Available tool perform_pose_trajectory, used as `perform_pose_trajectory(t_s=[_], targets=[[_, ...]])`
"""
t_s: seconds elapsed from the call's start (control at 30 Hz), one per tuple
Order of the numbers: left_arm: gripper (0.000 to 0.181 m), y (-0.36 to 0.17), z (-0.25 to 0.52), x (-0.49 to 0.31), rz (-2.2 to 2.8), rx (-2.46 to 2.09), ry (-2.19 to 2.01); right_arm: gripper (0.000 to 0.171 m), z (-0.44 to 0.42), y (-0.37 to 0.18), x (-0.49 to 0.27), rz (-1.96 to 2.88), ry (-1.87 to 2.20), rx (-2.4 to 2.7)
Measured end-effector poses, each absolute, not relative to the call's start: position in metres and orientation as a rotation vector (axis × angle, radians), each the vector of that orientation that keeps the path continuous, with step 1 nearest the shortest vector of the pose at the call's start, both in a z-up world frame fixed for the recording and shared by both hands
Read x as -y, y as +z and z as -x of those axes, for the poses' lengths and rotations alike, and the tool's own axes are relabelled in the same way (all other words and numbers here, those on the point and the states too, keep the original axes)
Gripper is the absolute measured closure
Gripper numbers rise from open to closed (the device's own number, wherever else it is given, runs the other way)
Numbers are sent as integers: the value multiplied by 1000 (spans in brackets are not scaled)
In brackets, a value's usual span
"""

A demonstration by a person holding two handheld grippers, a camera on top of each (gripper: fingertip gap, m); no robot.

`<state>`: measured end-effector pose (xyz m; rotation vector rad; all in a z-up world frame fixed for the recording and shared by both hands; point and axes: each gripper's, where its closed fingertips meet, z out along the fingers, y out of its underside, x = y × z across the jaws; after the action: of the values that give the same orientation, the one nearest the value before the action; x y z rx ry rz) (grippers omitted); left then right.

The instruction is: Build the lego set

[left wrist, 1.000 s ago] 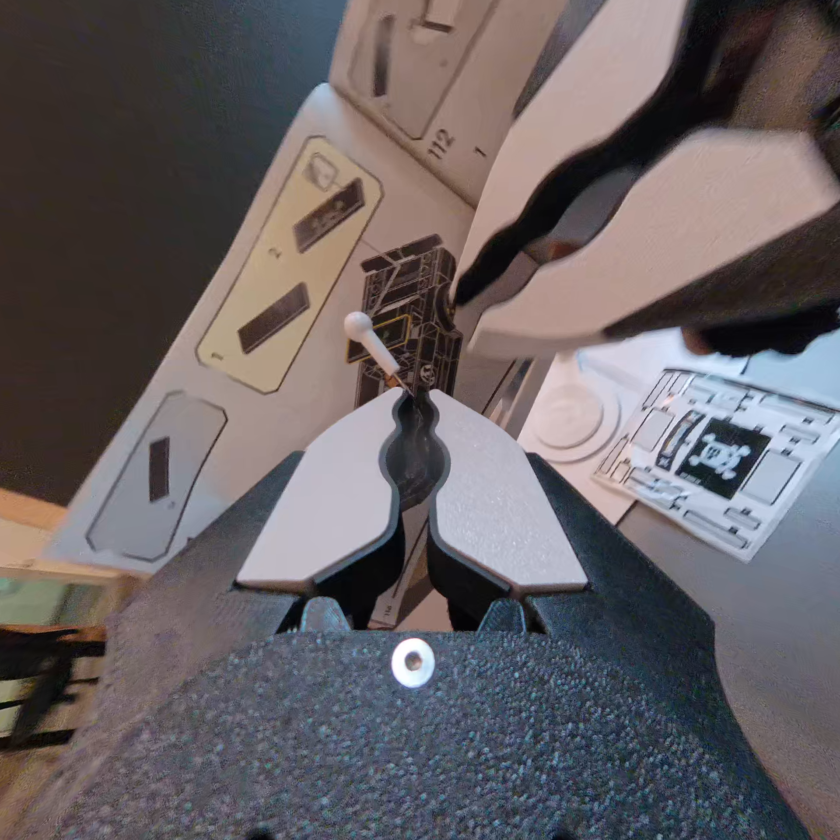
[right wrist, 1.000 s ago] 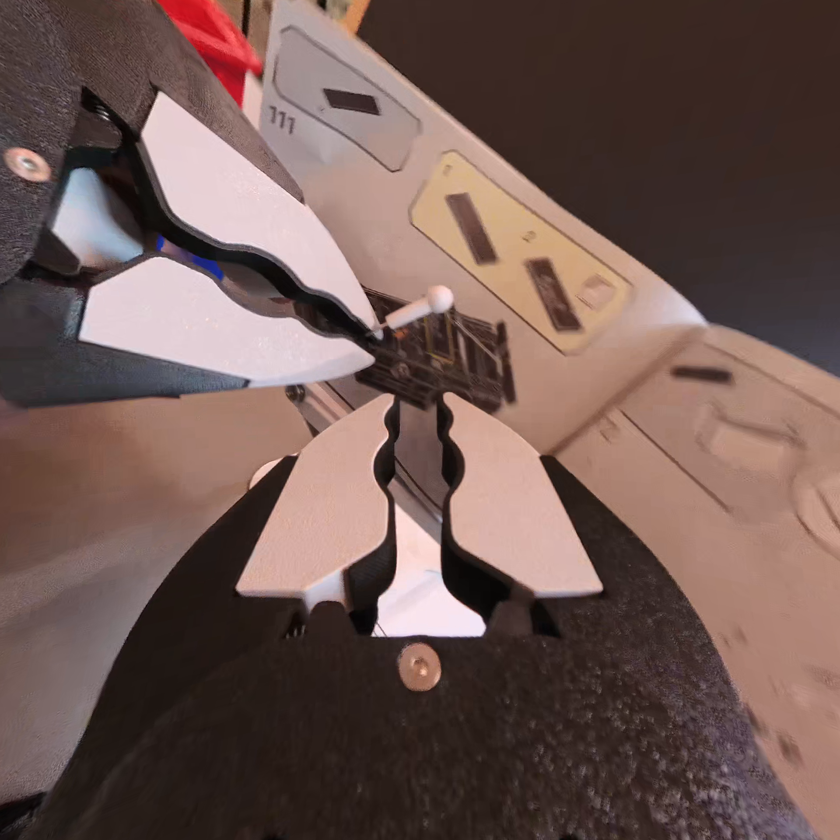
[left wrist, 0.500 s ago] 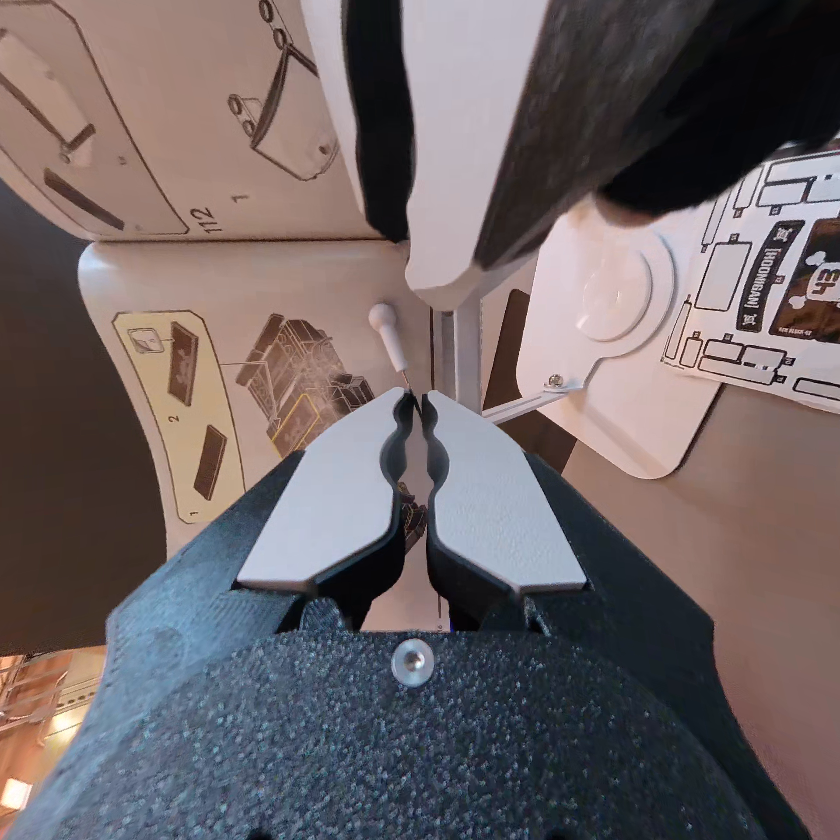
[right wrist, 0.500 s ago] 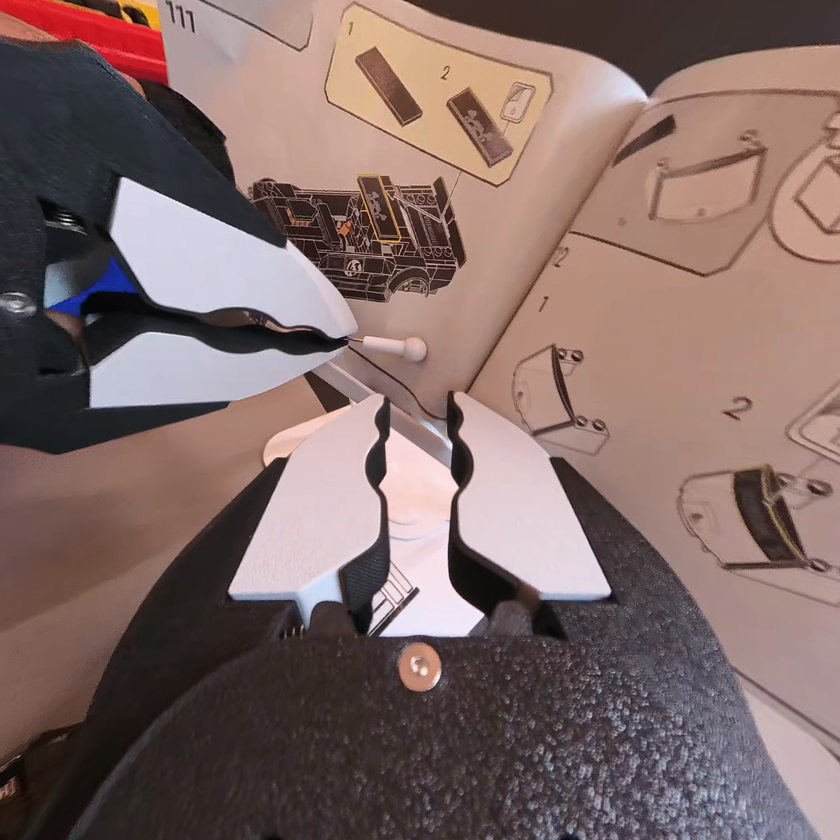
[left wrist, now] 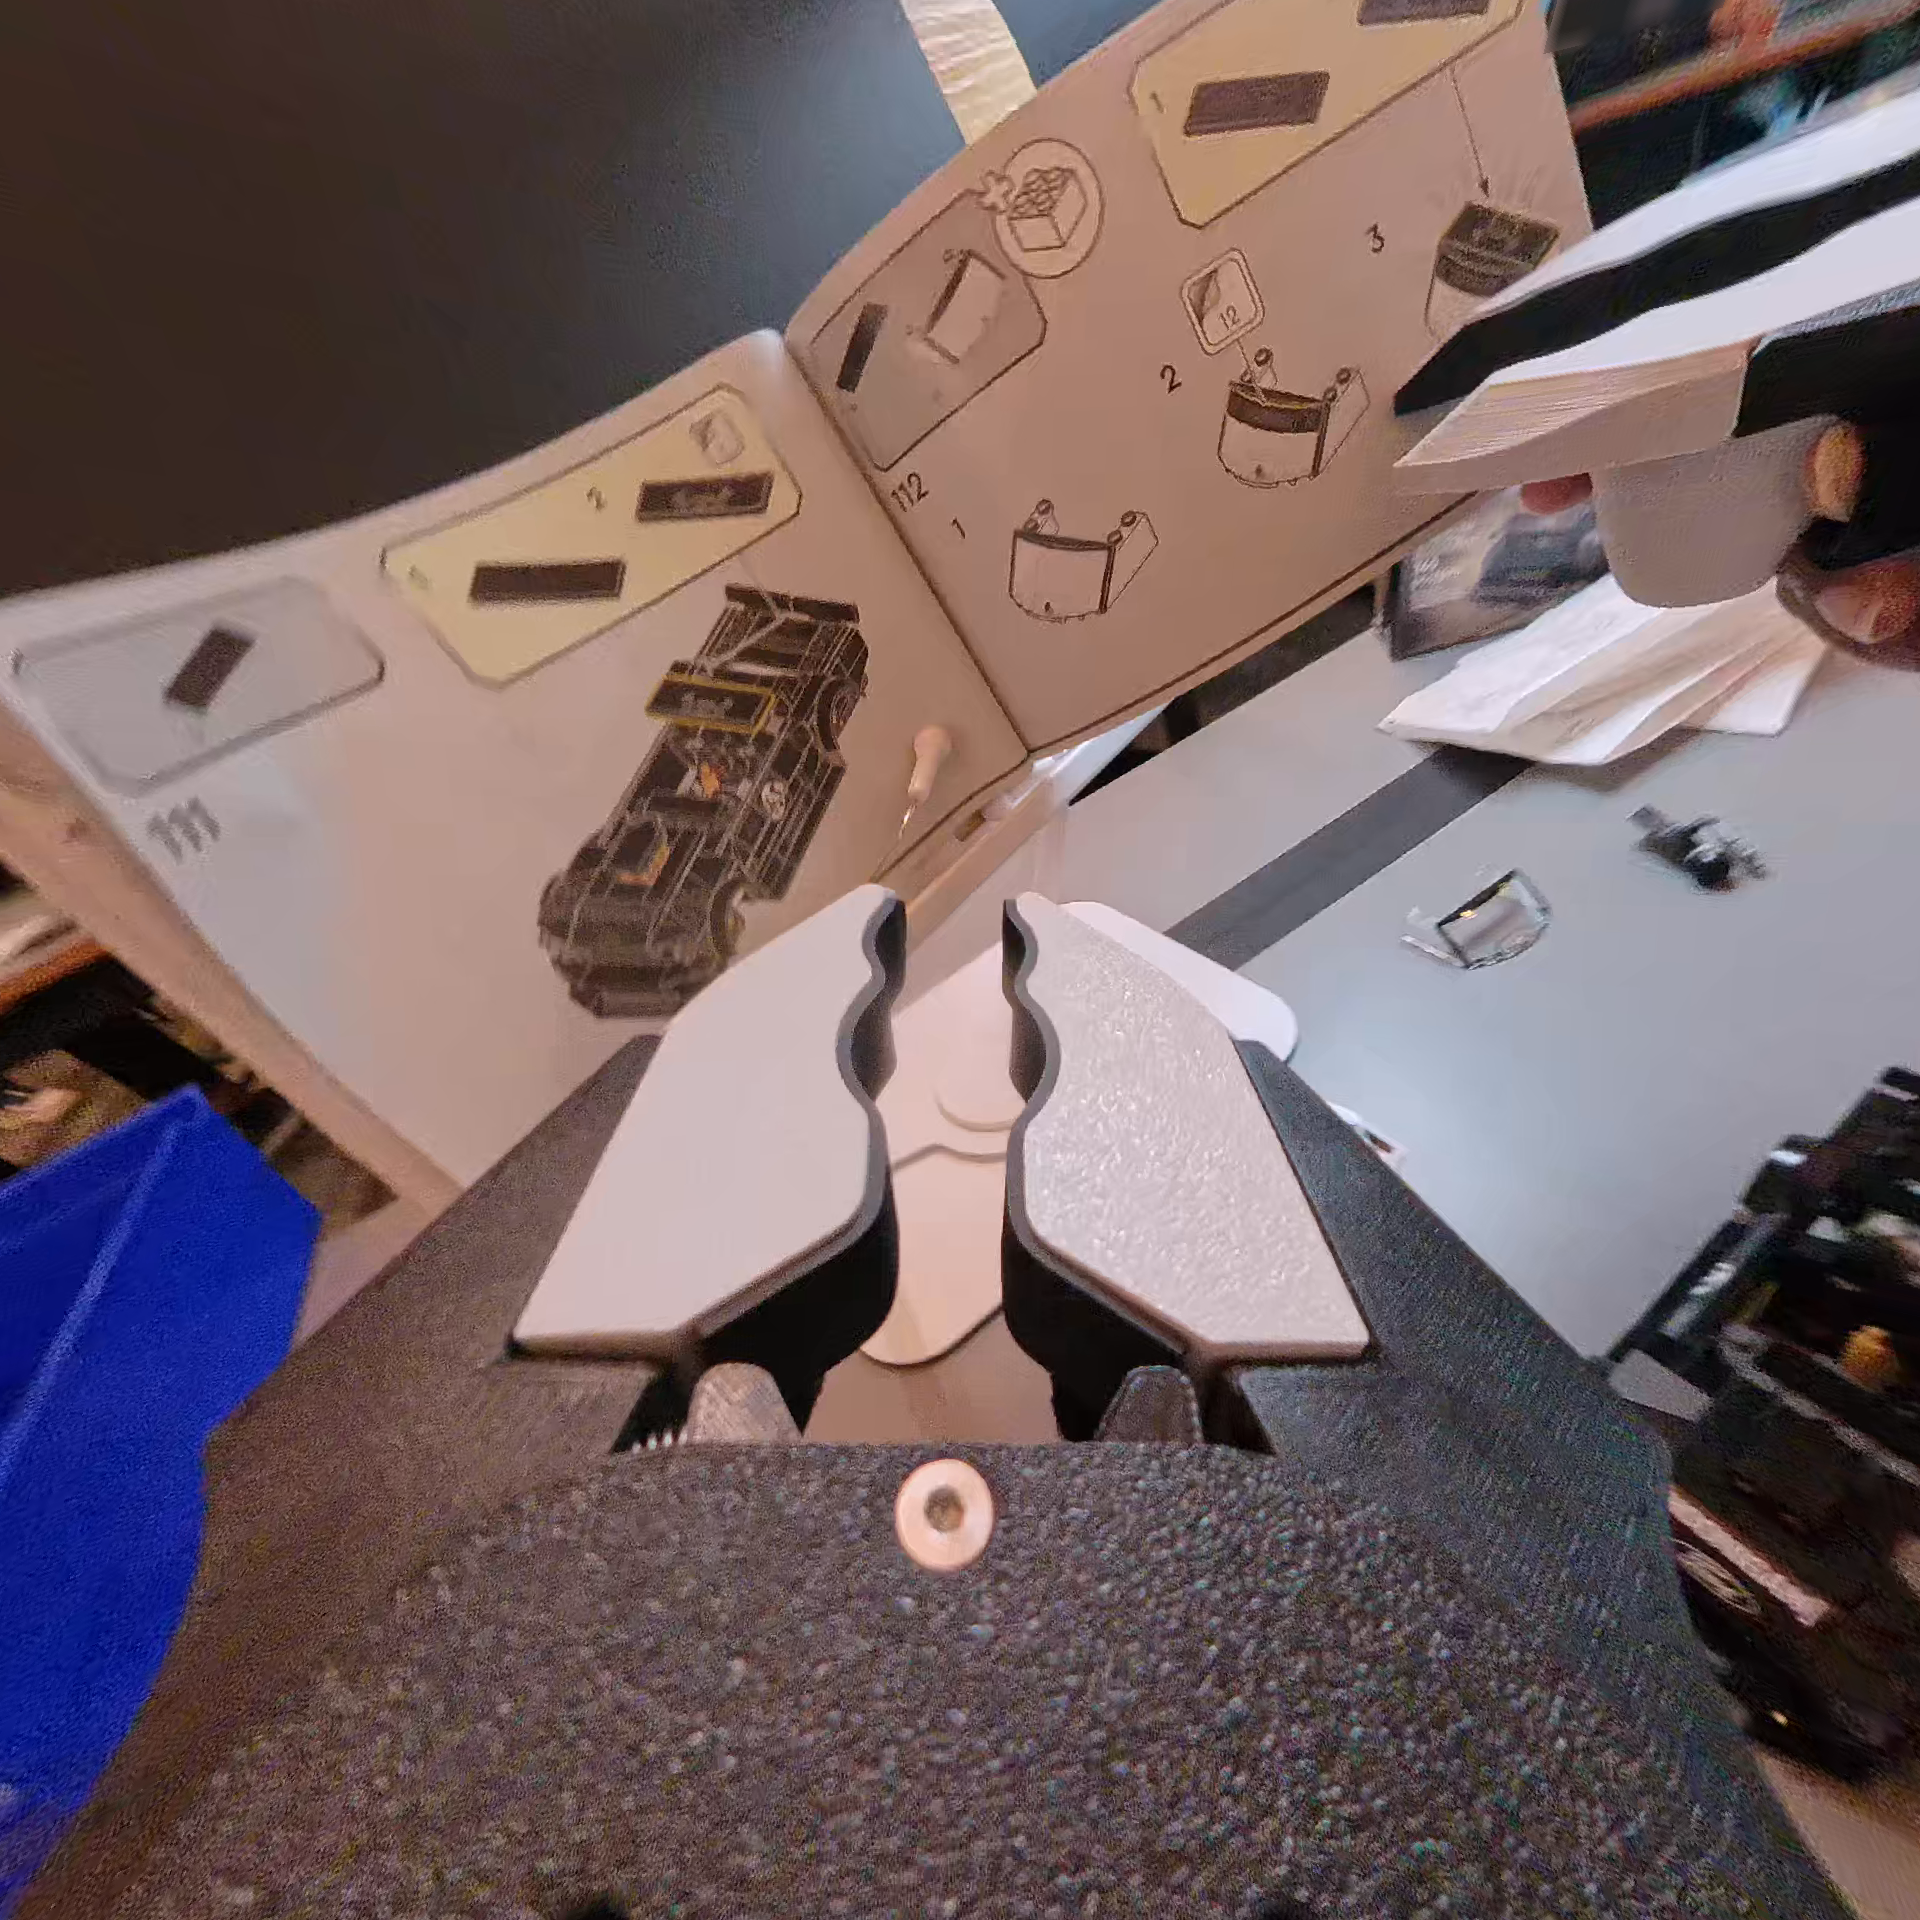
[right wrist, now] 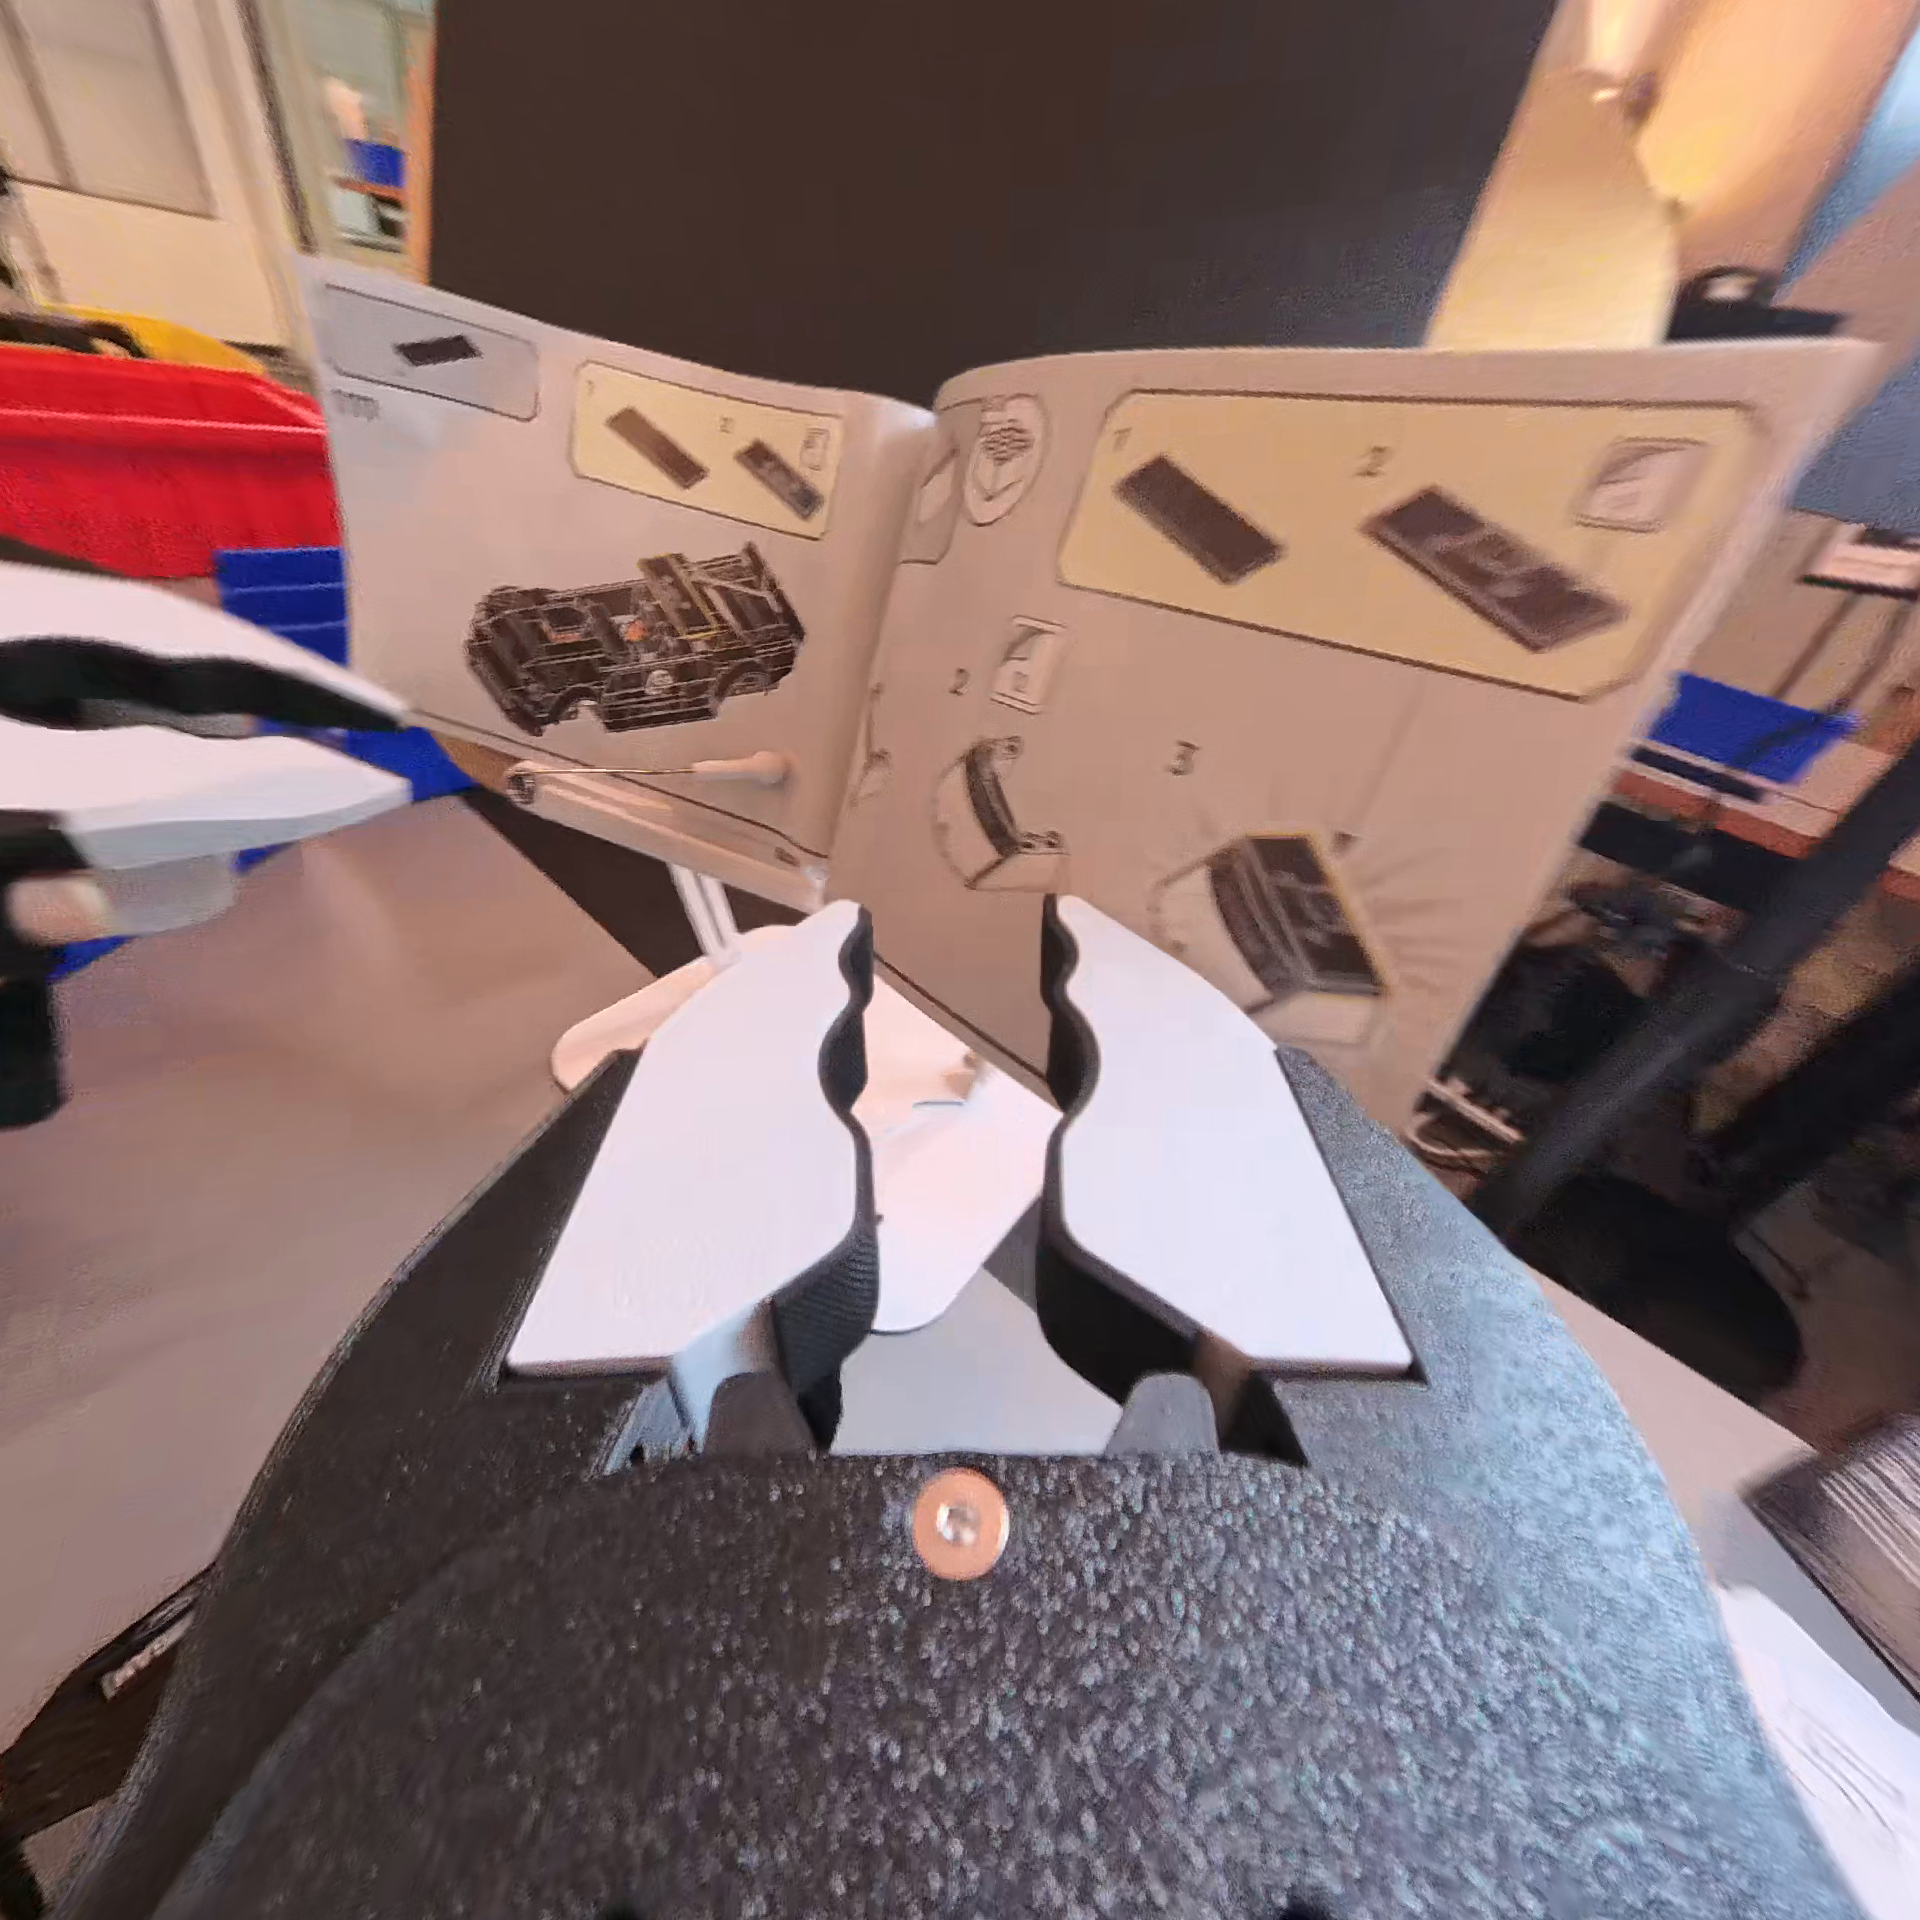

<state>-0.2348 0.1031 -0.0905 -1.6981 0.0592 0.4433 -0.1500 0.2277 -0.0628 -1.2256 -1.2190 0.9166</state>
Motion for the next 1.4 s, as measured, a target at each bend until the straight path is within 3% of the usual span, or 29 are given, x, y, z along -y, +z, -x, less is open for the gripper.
perform_pose_trajectory(t_s=[0.3, 0.47, 0.57, 0.7, 0.9, 1.2, 1.33, 1.4], targets=[[163, -106, 243, -100, 1719, -1, 378, 132, 172, -77, -287, 1331, 633, 1193], [155, -104, 262, -132, 1848, -152, 598, 121, 191, -77, -312, 1333, 569, 1208], [152, -110, 269, -150, 1938, -266, 687, 105, 196, -70, -326, 1323, 517, 1235], [165, -112, 281, -161, 1978, -344, 809, 80, 209, -73, -342, 1361, 626, 1333], [179, -116, 283, -163, 1972, -436, 867, 88, 232, -94, -335, 1436, 971, 1534], [180, -112, 278, -169, 1968, -508, 878, 82, 237, -95, -328, 1459, 960, 1459], [169, -57, 281, -142, 1701, -200, 706, 82, 234, -96, -327, 1467, 953, 1459], [151, -18, 303, -108, 1488, 35, 675, 82, 234, -96, -326, 1467, 944, 1456]])
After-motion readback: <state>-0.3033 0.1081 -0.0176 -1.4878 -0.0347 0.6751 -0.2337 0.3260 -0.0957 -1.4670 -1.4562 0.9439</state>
